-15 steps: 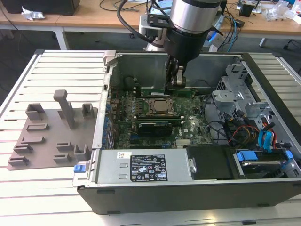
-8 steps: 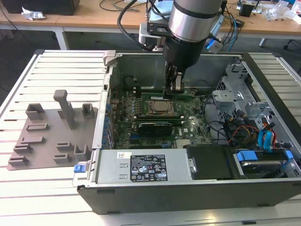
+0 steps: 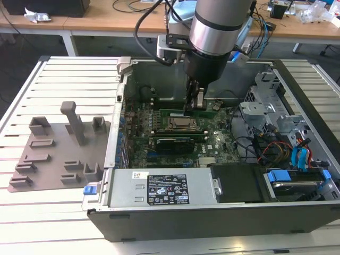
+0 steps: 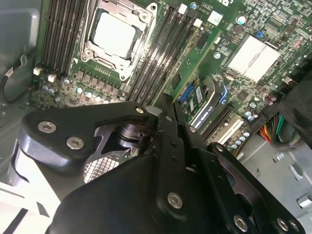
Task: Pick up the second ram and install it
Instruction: 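Insert the second ram into the second slot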
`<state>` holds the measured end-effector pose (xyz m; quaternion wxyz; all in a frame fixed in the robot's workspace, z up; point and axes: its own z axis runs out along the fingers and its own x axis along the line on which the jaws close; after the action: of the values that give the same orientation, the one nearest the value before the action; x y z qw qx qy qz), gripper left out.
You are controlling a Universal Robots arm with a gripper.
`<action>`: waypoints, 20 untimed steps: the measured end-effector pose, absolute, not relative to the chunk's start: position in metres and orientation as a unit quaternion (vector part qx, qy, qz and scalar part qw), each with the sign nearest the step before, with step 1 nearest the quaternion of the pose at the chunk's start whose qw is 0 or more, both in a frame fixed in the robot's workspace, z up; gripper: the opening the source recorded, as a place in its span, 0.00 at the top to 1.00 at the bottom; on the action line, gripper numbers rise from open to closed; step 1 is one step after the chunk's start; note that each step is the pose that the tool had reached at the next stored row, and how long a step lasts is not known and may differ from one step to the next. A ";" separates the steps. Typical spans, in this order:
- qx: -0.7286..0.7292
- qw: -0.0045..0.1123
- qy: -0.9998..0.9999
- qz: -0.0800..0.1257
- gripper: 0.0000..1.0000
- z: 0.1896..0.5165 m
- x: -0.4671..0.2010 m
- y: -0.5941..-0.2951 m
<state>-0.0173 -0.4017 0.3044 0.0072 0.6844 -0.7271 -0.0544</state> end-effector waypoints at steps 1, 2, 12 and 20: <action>0.684 0.007 -0.727 -0.054 0.87 0.303 -0.017 -0.402; 0.684 0.007 -0.727 -0.054 0.87 0.301 -0.017 -0.402; 0.684 0.007 -0.727 -0.054 0.87 0.287 -0.017 -0.402; 0.684 0.007 -0.727 -0.054 0.87 0.278 -0.017 -0.401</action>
<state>-0.0173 -0.4015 0.2784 0.0072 0.6844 -0.7271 -0.0544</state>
